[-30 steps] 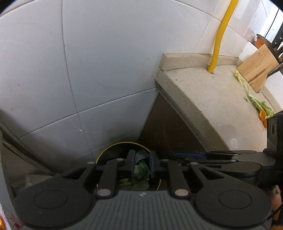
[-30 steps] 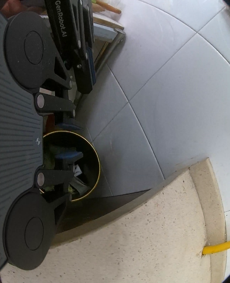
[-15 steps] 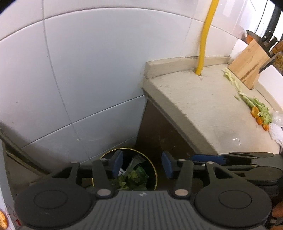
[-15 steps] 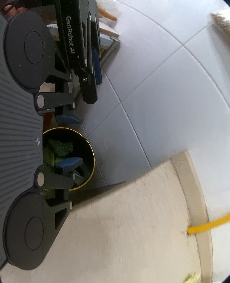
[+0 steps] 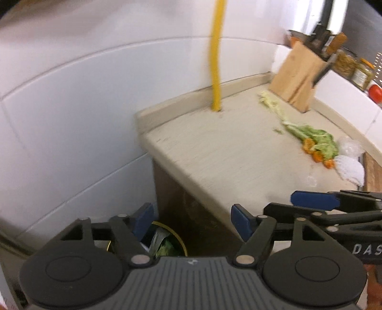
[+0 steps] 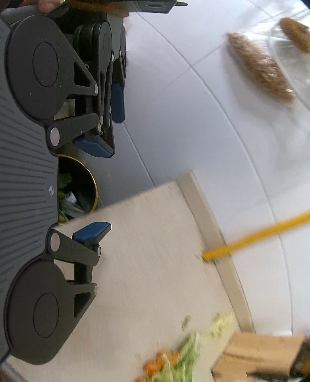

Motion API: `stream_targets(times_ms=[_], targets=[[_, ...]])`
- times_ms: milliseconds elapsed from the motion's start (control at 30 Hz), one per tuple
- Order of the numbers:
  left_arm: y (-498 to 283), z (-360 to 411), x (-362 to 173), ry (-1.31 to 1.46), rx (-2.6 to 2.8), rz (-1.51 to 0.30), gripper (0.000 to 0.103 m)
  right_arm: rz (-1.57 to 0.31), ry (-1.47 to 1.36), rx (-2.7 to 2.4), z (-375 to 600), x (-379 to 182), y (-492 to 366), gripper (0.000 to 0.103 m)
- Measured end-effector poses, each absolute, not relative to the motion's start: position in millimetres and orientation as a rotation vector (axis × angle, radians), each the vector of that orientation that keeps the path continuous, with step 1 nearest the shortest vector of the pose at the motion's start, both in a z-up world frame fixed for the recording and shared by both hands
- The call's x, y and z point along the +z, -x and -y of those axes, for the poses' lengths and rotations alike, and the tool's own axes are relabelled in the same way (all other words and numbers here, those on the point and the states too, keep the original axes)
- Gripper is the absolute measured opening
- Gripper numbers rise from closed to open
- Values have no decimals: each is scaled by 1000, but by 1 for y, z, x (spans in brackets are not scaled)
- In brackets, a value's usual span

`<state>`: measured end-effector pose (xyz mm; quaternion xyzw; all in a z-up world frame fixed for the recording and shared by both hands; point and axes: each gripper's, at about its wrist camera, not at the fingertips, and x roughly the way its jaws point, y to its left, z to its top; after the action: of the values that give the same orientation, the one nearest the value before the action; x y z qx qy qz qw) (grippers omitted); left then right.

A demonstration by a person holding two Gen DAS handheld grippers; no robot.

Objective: Collect trash
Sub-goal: 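Open both tools over the bin to drop the greens, then move both open tools back to the counter scraps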

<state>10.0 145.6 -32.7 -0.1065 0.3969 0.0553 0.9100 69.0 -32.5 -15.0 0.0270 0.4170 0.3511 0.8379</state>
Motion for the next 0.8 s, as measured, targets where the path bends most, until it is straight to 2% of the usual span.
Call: stream_targets(times_ms=[367,567,800], targets=[[-45,-74,-20,110,-38,-818,71,-817,-136,576,117,1,-71,76],[-62,-45,-16,59,-100,-818,76,-803,-165,489,154,3,-74,80],[-84,-19,-16,28,-157,-837,77,-804,-166,396,190,3,-85,82]])
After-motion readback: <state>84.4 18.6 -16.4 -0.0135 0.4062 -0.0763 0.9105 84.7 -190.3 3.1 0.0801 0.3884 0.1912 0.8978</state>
